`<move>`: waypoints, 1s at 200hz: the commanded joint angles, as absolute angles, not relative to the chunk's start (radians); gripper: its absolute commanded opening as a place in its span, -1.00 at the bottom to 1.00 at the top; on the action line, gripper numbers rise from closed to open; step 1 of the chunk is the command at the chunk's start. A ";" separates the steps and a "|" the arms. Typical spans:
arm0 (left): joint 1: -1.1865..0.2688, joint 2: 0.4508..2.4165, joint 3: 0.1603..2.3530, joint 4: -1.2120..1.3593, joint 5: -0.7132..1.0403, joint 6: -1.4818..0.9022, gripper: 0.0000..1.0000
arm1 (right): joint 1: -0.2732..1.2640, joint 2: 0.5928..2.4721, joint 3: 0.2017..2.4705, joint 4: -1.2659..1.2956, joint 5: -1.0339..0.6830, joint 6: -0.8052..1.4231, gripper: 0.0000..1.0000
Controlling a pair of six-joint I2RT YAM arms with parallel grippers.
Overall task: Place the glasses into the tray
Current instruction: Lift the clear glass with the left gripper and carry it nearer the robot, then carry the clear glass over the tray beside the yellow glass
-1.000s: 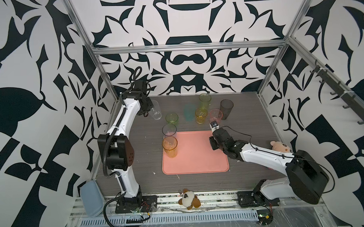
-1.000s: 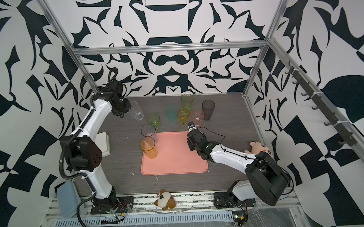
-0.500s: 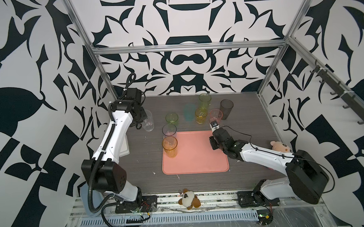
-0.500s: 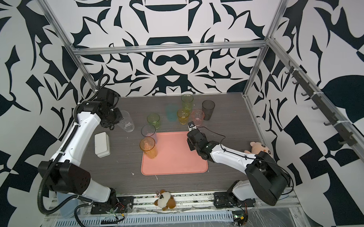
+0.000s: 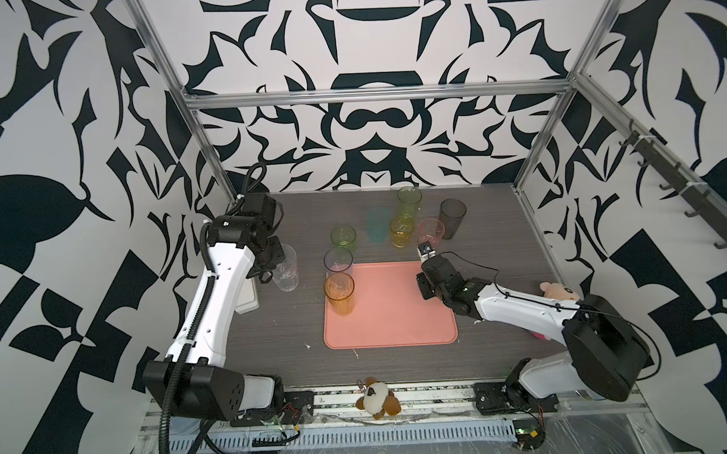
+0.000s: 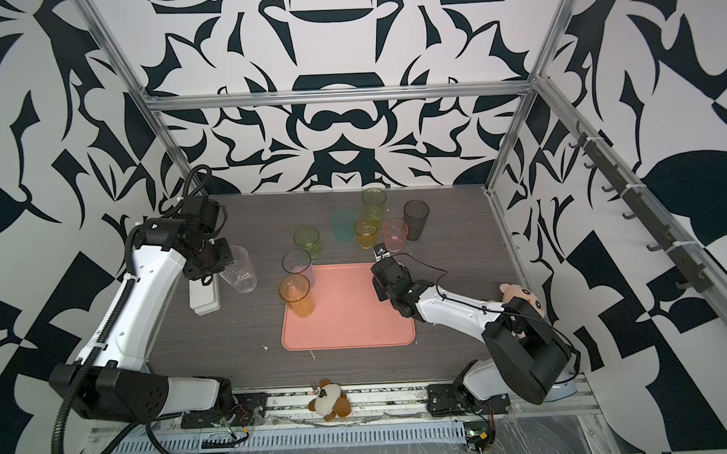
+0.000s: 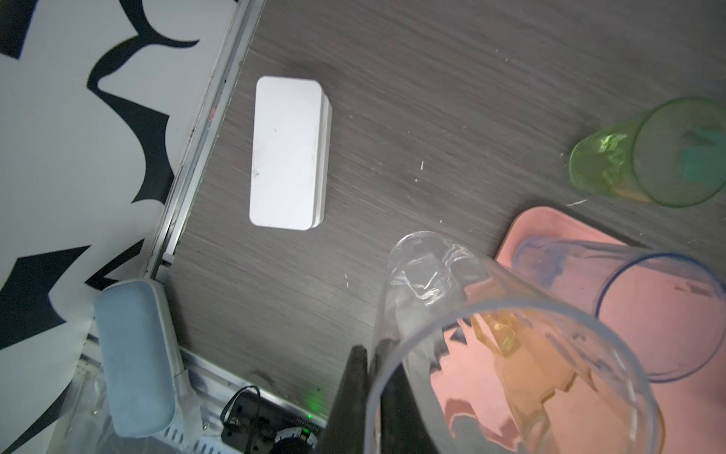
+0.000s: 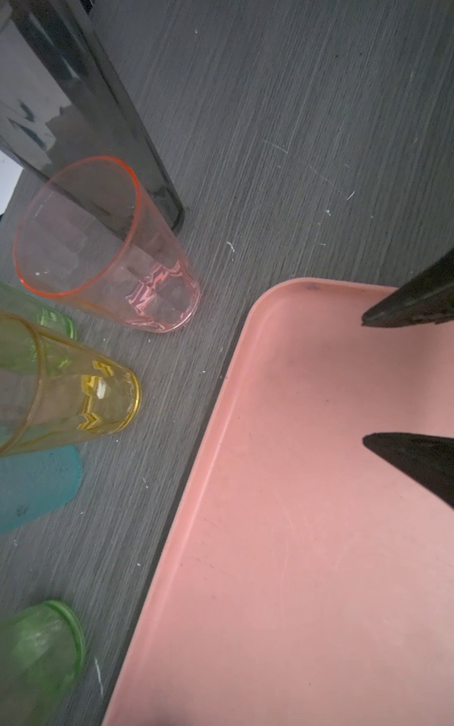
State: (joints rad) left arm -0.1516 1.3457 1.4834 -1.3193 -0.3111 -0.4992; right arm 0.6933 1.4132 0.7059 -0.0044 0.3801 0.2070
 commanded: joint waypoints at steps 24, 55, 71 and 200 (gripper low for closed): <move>-0.152 1.266 1.385 -1.448 -0.296 -0.512 -0.97 | 0.692 1.399 0.744 -0.012 0.384 0.214 -0.05; -0.167 1.219 1.324 -1.471 -0.278 -0.515 -1.00 | 0.693 1.400 0.746 -0.012 0.389 0.214 -0.06; -0.190 1.195 1.293 -1.476 -0.275 -0.529 -1.00 | 0.692 1.402 0.746 -0.012 0.391 0.213 -0.06; -0.495 1.084 1.141 -1.449 -0.263 -0.744 -1.00 | 0.692 1.425 0.758 -0.009 0.382 0.215 -0.06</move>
